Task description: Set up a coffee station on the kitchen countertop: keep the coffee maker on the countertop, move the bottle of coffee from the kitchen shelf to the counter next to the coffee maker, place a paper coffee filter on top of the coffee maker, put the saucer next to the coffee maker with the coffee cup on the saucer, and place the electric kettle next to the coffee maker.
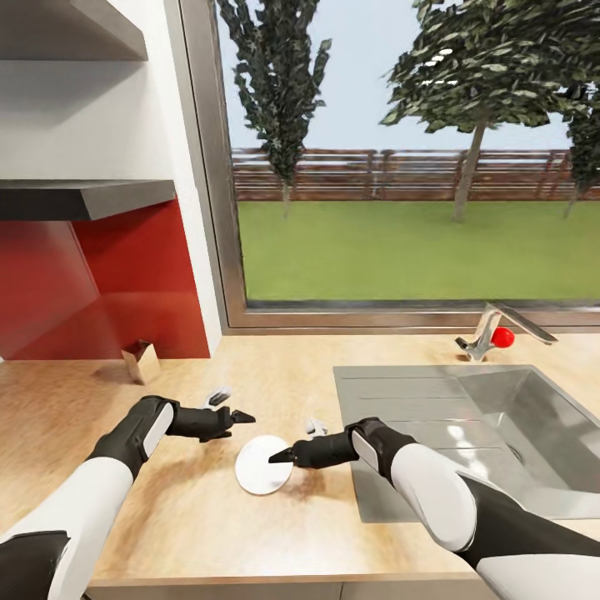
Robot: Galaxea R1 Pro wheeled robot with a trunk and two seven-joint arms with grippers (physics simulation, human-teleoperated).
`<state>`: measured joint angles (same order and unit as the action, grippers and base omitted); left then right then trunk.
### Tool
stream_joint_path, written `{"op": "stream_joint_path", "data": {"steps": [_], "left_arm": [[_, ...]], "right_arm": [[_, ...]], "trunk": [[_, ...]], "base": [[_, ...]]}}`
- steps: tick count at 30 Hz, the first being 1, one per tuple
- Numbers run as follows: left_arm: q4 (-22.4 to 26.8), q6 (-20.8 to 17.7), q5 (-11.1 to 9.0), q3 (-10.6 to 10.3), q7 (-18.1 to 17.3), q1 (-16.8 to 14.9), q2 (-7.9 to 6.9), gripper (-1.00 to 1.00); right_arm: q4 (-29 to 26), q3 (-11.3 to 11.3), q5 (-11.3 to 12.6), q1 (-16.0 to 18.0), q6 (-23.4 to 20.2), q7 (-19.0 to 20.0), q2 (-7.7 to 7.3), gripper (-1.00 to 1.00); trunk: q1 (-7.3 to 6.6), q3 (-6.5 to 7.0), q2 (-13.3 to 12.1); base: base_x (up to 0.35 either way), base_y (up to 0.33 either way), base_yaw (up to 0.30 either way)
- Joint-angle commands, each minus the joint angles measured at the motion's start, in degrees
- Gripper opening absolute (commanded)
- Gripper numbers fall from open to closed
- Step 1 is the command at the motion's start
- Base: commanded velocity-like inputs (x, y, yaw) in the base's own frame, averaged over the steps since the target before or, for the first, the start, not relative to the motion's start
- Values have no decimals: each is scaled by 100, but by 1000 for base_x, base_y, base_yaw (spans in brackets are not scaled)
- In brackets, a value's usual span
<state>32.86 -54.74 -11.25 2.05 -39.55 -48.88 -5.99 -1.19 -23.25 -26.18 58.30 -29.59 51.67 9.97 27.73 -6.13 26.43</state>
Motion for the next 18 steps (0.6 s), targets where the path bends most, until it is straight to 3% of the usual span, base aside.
{"op": "stream_joint_path", "data": {"steps": [1,13,18], "left_arm": [[1,-27,-37,15,-18,-3,1,100],[-8,-44,-380,15,-18,15,10,100],[-8,-75,-424,15,-11,58,4,100]], "right_arm": [[-4,117,-115,-2,-64,7,3,100],[-4,118,-115,-12,-59,10,3,100],[-4,118,-115,-40,-58,10,3,100]], "trunk": [[3,-13,10],[3,-13,10],[3,-13,10]], "base": [[0,0,0],[0,0,0],[0,0,0]]}}
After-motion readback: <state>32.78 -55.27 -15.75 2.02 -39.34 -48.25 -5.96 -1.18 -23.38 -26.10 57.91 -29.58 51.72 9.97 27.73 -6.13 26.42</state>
